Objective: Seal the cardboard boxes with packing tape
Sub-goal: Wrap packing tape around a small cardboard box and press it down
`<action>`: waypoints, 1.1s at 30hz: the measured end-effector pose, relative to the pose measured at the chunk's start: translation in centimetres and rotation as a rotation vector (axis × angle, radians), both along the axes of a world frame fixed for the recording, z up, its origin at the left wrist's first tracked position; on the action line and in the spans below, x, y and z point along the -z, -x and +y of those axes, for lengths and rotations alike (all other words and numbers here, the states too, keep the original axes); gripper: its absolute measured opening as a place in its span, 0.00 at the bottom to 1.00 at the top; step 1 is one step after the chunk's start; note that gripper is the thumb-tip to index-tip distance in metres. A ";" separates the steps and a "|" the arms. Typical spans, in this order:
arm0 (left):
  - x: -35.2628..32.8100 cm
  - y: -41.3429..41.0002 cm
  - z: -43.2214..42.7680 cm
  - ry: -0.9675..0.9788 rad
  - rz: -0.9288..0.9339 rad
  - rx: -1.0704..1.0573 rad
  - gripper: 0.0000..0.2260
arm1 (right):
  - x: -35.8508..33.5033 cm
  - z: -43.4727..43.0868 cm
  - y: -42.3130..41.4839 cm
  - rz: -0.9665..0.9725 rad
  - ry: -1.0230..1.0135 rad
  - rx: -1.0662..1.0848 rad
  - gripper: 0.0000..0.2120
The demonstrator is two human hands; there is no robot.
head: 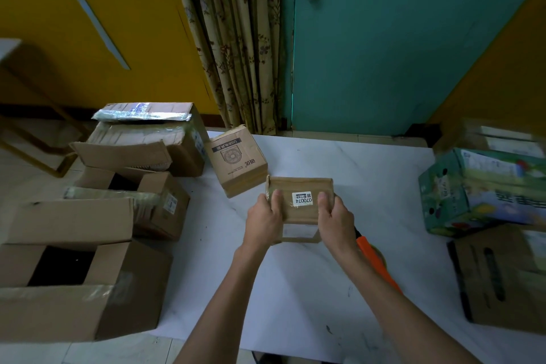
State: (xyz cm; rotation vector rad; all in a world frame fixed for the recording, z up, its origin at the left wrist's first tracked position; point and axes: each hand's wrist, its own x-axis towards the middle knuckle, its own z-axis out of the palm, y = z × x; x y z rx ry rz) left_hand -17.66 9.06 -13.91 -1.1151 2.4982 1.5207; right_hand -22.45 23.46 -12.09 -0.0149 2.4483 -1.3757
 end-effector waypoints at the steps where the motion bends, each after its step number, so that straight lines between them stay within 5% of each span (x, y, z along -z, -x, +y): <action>1: -0.1 0.1 0.1 0.031 -0.005 -0.014 0.22 | -0.2 0.0 0.2 -0.040 -0.015 -0.007 0.17; 8: -0.2 -0.3 1.0 -0.070 0.058 -0.051 0.28 | 0.3 0.0 0.4 -0.077 -0.100 -0.024 0.25; 15: 1.4 0.1 0.5 0.103 0.015 -0.079 0.23 | 0.3 0.0 0.4 0.028 -0.214 -0.029 0.23; 23: -0.2 -0.5 0.2 -0.071 0.061 -0.074 0.26 | 0.3 -0.4 -0.8 -0.029 0.023 0.039 0.21; 28: 0.9 -0.2 0.9 0.109 0.008 -0.035 0.23 | 0.0 -0.2 -0.6 0.040 -0.038 0.098 0.19; 33: 0.6 -1.0 -0.8 -0.016 0.171 -0.118 0.23 | -1.0 0.5 -1.4 0.051 0.147 0.091 0.22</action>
